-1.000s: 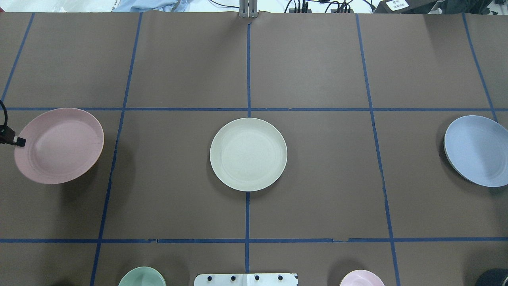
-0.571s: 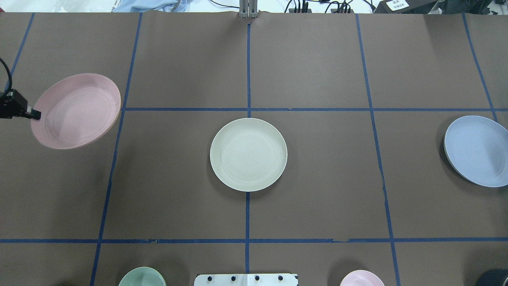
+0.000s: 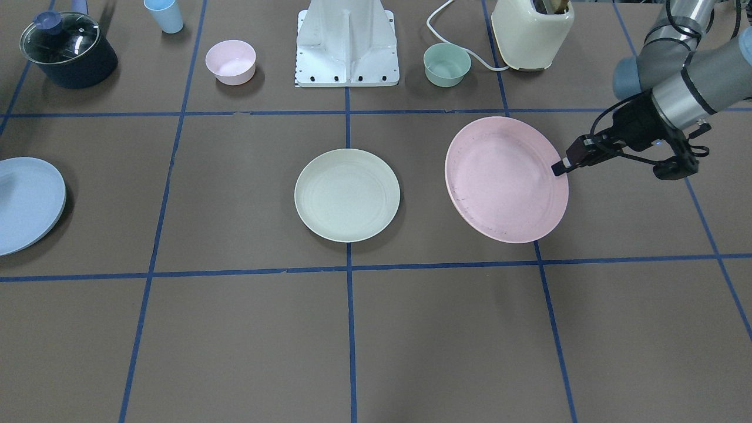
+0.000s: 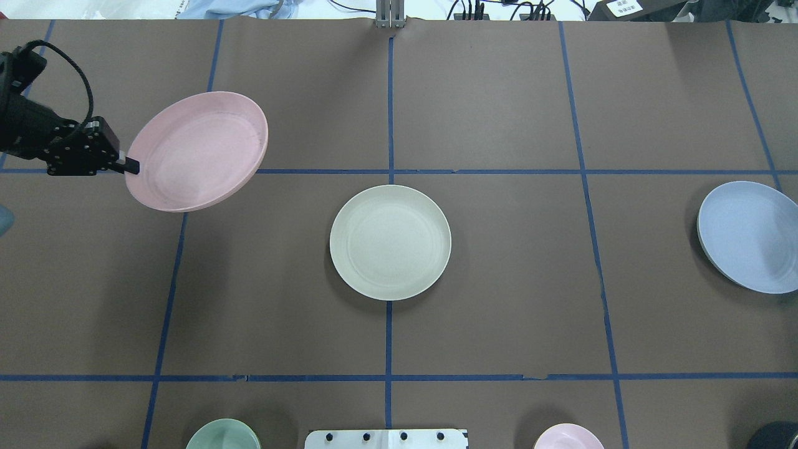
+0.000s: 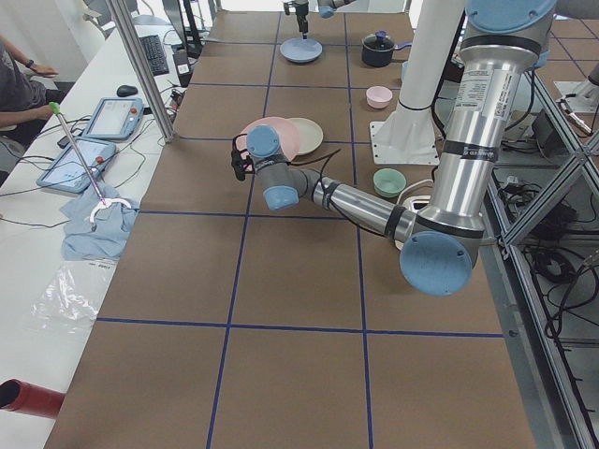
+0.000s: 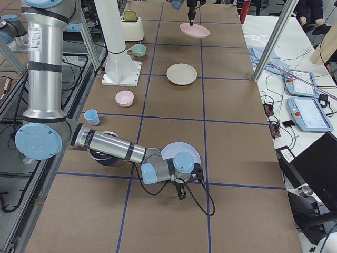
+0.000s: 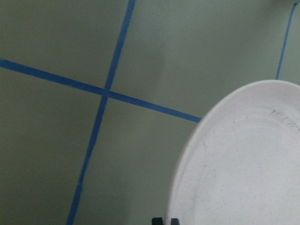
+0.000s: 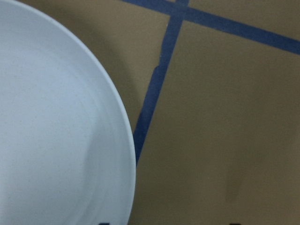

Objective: Stack three plates with pink and blue
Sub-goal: 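Lift the pink plate and carry it over the cream plate with the left gripper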

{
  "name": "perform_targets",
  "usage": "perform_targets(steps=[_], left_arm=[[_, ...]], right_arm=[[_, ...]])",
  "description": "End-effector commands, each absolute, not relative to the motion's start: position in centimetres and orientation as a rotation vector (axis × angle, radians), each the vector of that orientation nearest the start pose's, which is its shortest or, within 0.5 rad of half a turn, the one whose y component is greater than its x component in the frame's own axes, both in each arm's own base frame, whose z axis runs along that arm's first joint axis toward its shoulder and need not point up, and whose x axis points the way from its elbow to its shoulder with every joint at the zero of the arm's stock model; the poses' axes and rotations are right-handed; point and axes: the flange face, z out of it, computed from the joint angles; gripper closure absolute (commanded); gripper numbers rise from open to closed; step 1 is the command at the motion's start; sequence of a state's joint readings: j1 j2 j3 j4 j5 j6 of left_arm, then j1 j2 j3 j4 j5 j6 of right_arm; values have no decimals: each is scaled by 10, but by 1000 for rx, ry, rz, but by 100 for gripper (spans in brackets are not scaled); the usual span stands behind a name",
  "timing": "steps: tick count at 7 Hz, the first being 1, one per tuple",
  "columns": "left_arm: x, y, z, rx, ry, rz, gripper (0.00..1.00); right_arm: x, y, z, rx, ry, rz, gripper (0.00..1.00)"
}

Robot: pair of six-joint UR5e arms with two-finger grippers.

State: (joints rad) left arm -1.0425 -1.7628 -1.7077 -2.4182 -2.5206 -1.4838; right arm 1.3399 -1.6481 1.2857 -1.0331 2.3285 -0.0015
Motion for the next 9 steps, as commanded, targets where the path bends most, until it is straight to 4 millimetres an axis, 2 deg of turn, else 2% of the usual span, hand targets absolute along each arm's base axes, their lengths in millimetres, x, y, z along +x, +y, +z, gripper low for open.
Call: perform_targets(steps=[1, 3, 4, 5, 6, 7, 9], left_arm=[[246, -494, 369, -118, 1350, -249, 100], [246, -495, 367, -116, 1353, -247, 100], [247, -496, 366, -115, 1354, -246, 100], [247, -496, 366, -114, 1354, -247, 100], [256, -494, 365, -102, 1349, -248, 100], [280, -494, 356, -83, 1332, -257, 100], [369, -472, 315, -134, 1304, -315, 100]], right_arm=[[-43, -445, 785, 63, -775, -292, 68], [-48, -445, 783, 60, -789, -301, 83], [-48, -445, 782, 62, -796, -300, 100], [-52, -449, 766, 80, -838, -311, 100], [-54, -451, 753, 73, -896, -283, 100], [-56, -453, 733, 64, -949, -232, 100], [-50, -458, 702, 61, -1024, -161, 100]])
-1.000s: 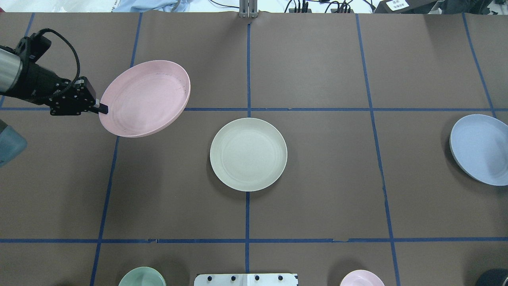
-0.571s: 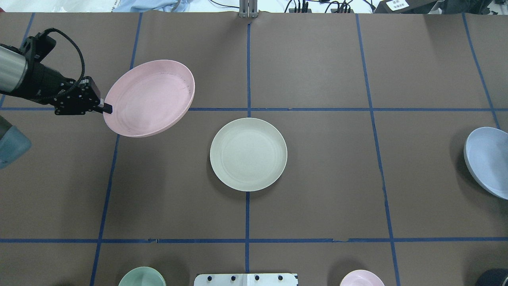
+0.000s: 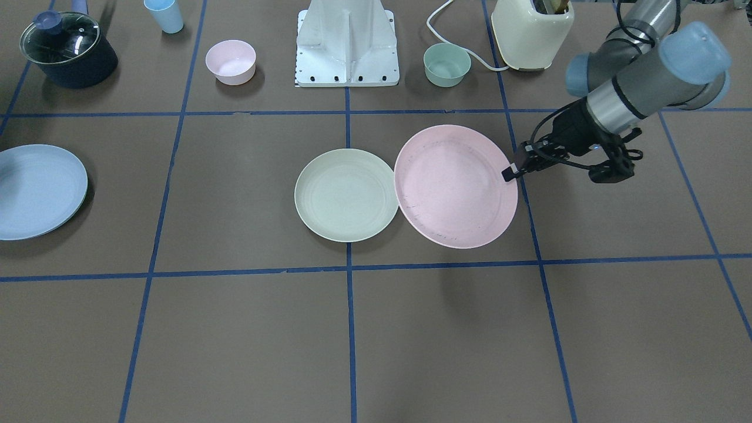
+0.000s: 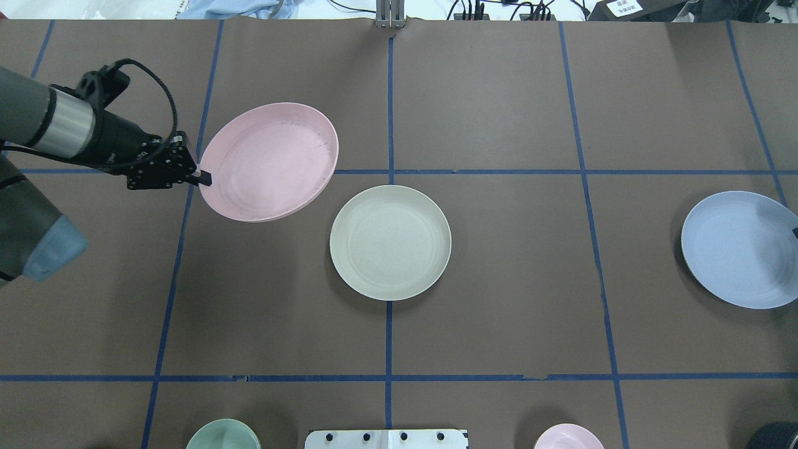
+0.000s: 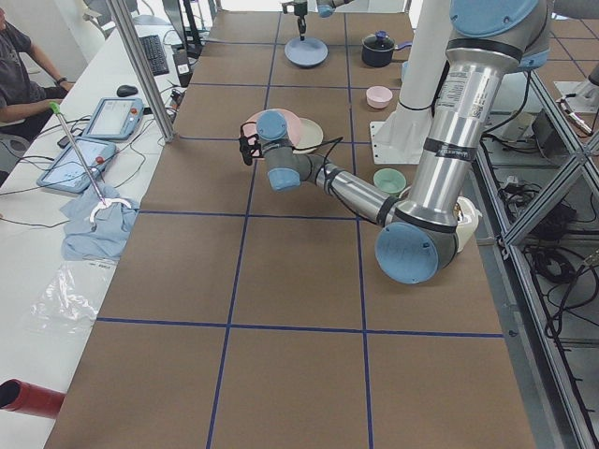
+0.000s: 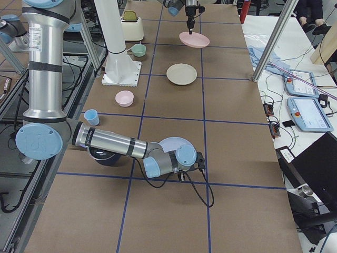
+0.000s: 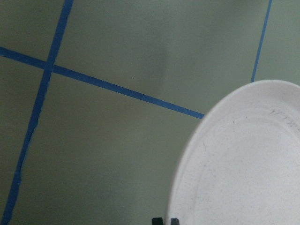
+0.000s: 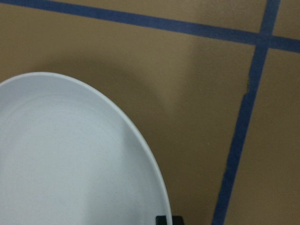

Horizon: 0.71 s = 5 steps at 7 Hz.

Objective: Stack three plates with pink and blue
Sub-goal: 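Lift the pink plate and carry it over the cream plate with the left gripper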

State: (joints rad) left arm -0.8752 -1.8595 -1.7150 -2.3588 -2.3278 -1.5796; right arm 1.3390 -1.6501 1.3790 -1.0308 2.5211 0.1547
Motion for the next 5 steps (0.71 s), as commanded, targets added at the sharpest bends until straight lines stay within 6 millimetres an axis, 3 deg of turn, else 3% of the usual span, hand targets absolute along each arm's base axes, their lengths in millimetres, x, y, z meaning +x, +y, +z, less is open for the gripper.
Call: perform_targets(steps=[1, 2, 3, 4, 5], left_arm=[[399, -469, 286, -123, 1282, -340, 100], [425, -455, 272, -121, 1253, -338, 100], [455, -429, 266, -84, 1245, -333, 100], [482, -409, 269, -81, 1221, -318, 100], [492, -402, 271, -77, 1214, -314, 100]], right_arm=[[-41, -462, 682, 75, -1075, -131, 100], [-36, -464, 665, 74, -1117, -101, 100], [-34, -466, 647, 63, -1149, -64, 100], [-34, -467, 623, 68, -1162, -37, 100], [-35, -469, 602, 67, -1172, -7, 100]])
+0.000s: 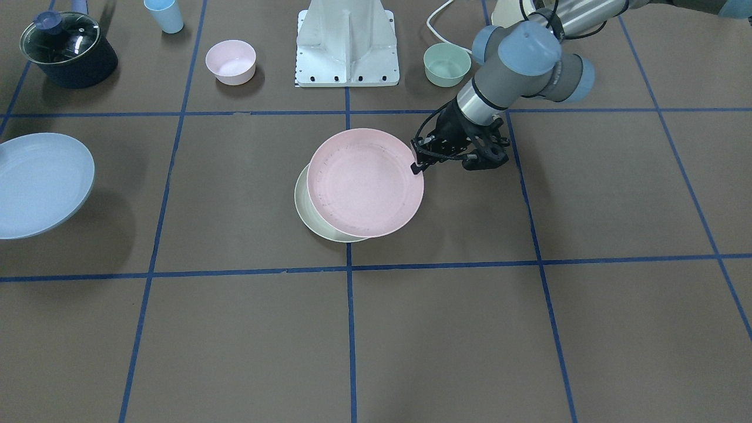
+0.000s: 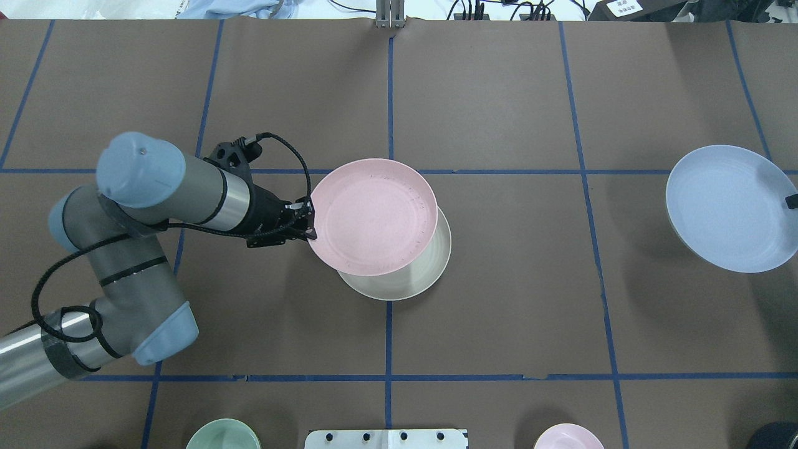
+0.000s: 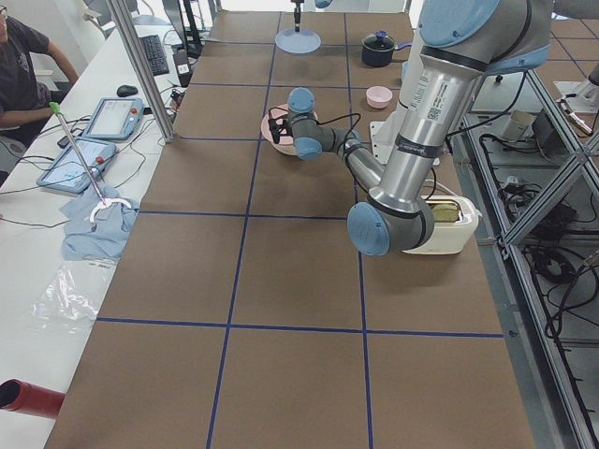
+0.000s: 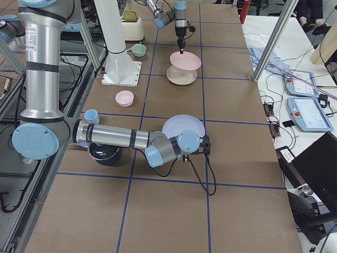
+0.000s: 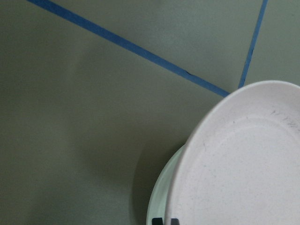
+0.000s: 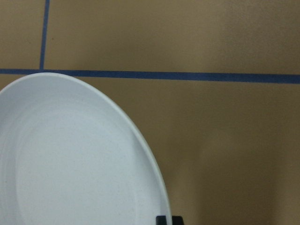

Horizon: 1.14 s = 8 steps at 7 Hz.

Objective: Stack three plates with pink and blue
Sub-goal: 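Lower the pink plate onto the cream plate and open the left gripper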

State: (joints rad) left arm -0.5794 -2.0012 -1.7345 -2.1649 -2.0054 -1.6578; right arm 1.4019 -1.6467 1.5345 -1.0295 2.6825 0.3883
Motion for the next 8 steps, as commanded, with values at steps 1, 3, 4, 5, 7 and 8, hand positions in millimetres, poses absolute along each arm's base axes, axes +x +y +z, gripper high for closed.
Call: perform_targets(steps=[1, 3, 4, 5, 7, 8], left_arm=[[504, -392, 272, -90, 1206, -297, 100], [518, -401, 276, -85, 1186, -310, 100], [521, -402, 275, -86, 1186, -309, 84], [521, -402, 274, -83, 1189, -306, 20], [498, -415, 259, -57, 1224, -321, 0], [459, -435, 250, -45, 1252, -331, 0]], right_arm=[[-35, -469, 590, 59, -1174, 27, 100], [-36, -472, 572, 53, -1184, 61, 100], [-36, -472, 568, 59, -1186, 58, 100], [-37, -471, 565, 63, -1187, 54, 100], [-45, -470, 550, 70, -1190, 37, 100], [-67, -469, 524, 44, -1192, 53, 100]])
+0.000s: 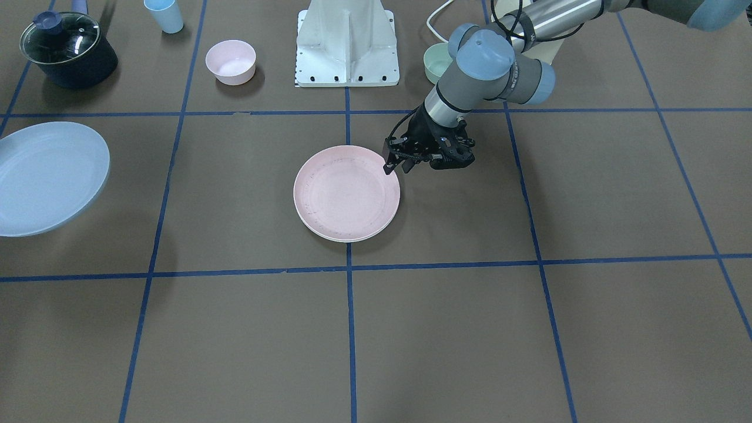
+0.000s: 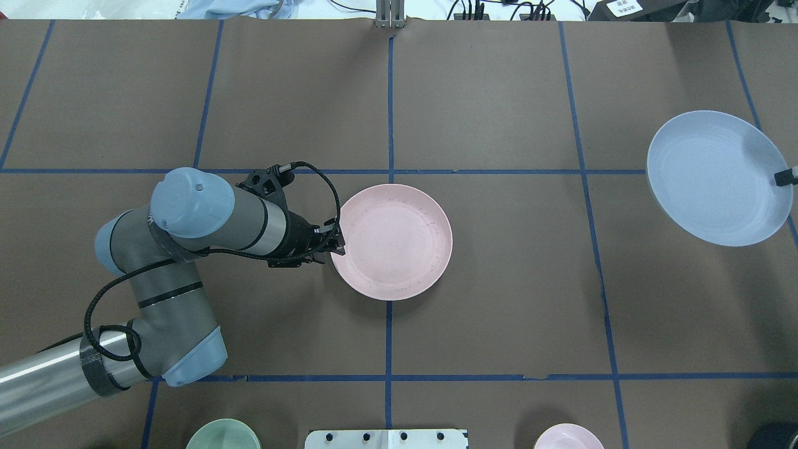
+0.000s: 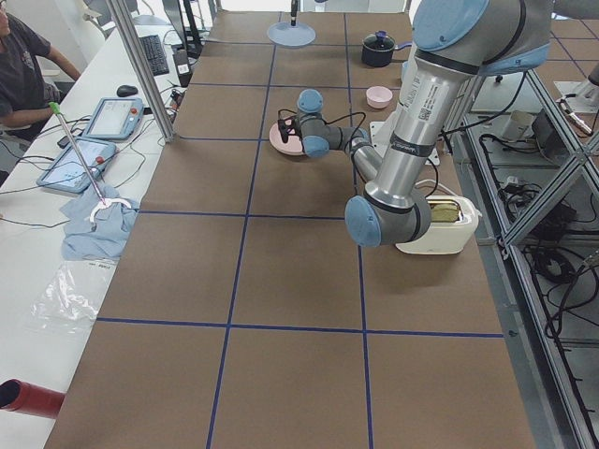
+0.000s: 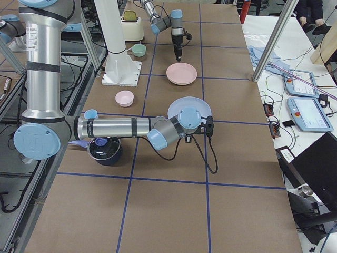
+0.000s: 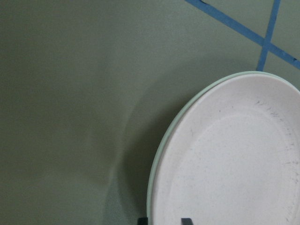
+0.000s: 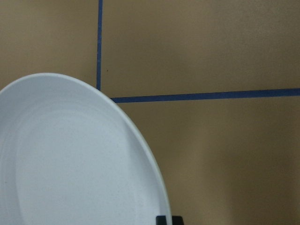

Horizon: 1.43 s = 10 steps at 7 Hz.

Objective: Stack three plates with pink and blue
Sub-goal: 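Withdraw the left gripper while the right gripper grasps and lifts the light blue plate, then carry the light blue plate over the pink plate with the right gripper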

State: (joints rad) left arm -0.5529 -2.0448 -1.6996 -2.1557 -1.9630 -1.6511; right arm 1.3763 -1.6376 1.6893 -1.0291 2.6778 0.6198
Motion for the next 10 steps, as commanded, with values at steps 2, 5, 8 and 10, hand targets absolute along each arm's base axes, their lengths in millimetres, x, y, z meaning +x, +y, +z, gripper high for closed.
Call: perform_targets(steps=[2, 5, 8, 10], left_arm=[[396, -459, 262, 22, 1205, -269, 0], [284, -446, 307, 215, 1053, -101, 0], [169, -474, 400, 364, 850, 28, 0], [125, -489, 437, 404, 797, 145, 0]], right_arm=[[-148, -480, 453, 24, -1158, 92, 100], [-342, -465, 330, -31, -1147, 156, 100], [-452, -438, 245, -60, -1040, 142, 100], [-477, -443, 249, -56, -1017, 140, 100]])
